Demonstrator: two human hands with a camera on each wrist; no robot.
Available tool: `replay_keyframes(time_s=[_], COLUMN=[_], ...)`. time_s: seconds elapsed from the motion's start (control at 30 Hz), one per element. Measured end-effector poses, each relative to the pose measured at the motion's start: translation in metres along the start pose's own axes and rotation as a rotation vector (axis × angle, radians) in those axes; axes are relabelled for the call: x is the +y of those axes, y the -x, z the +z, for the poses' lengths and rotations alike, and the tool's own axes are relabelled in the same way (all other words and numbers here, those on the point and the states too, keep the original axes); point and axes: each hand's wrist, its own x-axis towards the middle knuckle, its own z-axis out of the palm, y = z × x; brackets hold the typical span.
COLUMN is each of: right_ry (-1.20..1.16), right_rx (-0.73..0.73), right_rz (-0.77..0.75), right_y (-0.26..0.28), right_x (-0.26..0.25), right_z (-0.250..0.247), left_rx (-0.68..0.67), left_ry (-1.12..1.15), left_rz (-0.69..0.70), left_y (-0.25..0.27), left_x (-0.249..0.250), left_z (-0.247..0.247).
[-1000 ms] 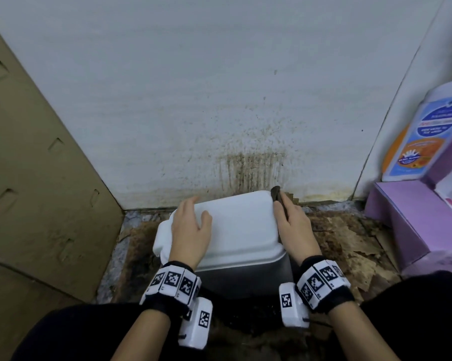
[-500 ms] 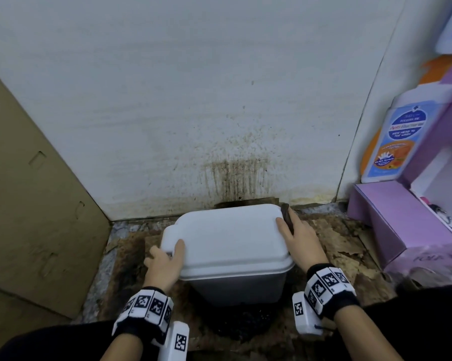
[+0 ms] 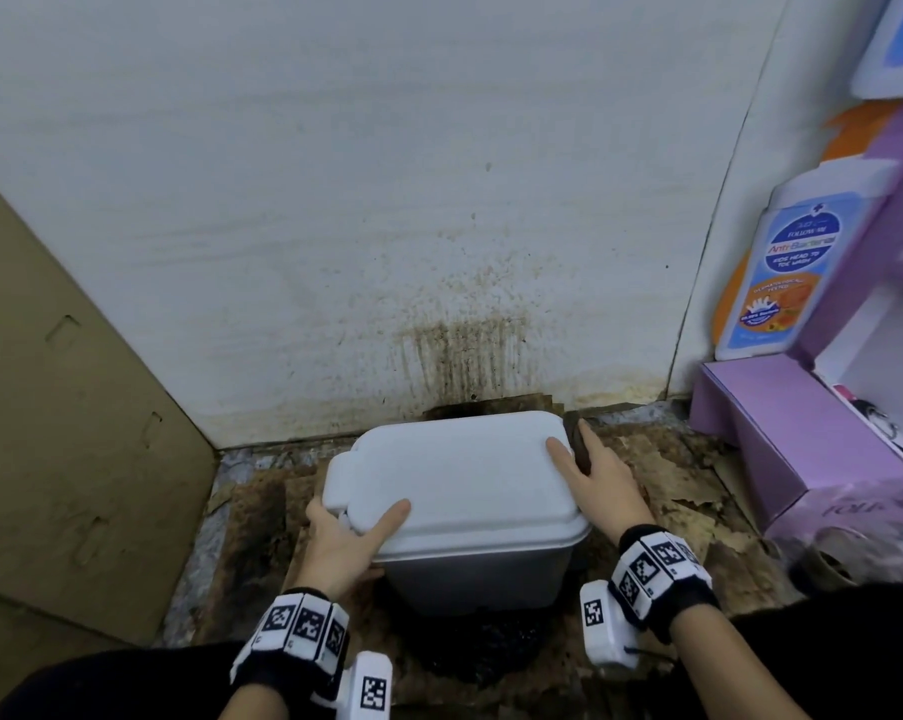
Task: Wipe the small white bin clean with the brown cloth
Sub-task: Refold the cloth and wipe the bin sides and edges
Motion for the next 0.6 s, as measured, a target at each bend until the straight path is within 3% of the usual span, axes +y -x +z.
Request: replay_keyframes(time_s=[0.27, 0.43, 0.6], right_ry=[-0.140, -0.288, -0.329], right_rx=[0.116, 0.299, 0.398], right_rz=[-0.005, 0.105, 0.162], right_y=[0.011, 0.044, 0.073], right_x=[0.004, 0.006, -0.004], right_z=[0.009, 0.040, 0.078], left_rx=[-0.009, -0.059, -0.036], left_ry=[-0.009, -0.068, -0.143], left_rz=[0.089, 0.170, 0.114], left_y=[-0.008, -0.026, -0.036], left_x=[0.001, 0.024, 0.031], left_z=[-0.009, -0.027, -0.036])
